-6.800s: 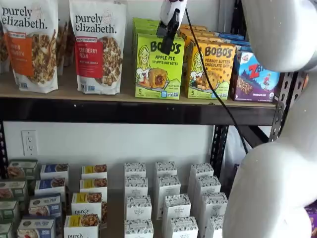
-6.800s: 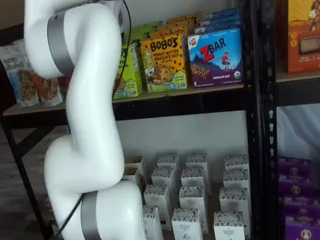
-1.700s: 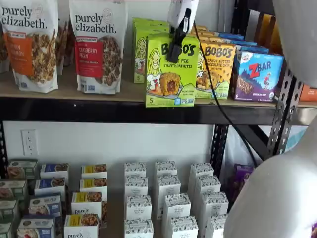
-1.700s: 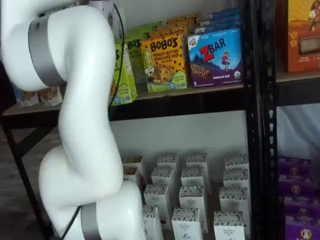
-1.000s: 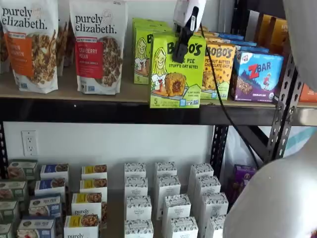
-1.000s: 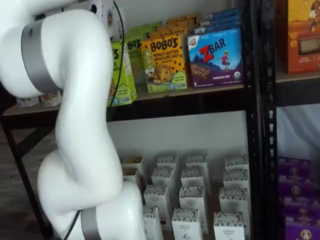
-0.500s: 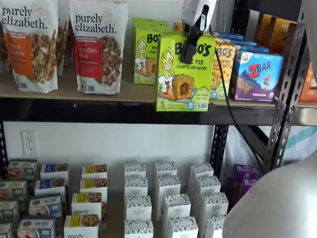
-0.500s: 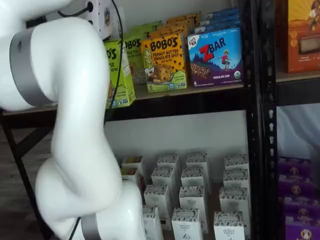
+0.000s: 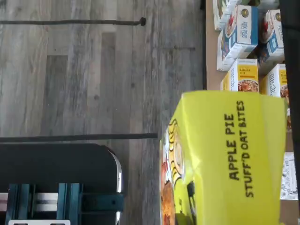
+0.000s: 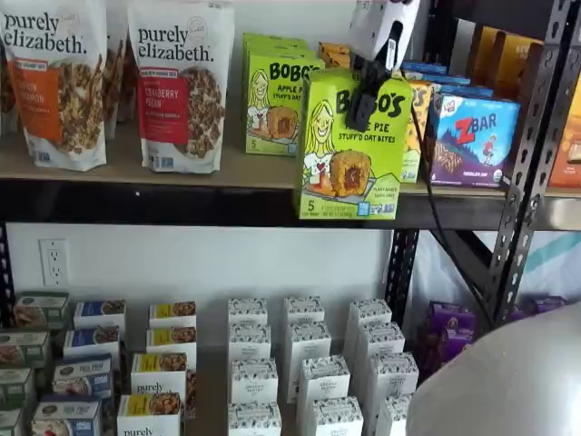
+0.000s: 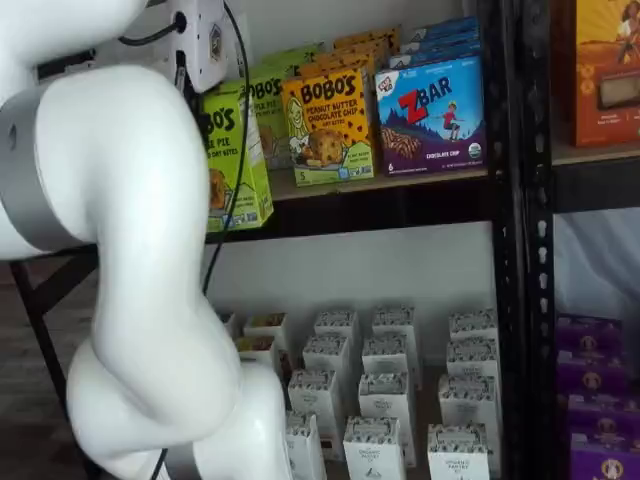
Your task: Pick the green box on the top shelf, the fourth from the left
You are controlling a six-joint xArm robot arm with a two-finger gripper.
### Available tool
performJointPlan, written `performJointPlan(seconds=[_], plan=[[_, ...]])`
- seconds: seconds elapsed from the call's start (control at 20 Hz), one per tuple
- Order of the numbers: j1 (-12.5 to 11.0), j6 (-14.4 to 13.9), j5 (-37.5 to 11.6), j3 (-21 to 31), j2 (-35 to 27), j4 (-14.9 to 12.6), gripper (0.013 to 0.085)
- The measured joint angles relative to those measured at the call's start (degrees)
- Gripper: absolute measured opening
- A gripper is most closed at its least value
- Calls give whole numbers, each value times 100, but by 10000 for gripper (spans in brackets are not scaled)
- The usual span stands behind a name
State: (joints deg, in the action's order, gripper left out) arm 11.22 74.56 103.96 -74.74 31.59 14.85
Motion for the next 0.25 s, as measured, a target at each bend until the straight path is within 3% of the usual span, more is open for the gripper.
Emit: performJointPlan(seconds=[0.25], plan=[[-106,66,65,182,236,97,250]])
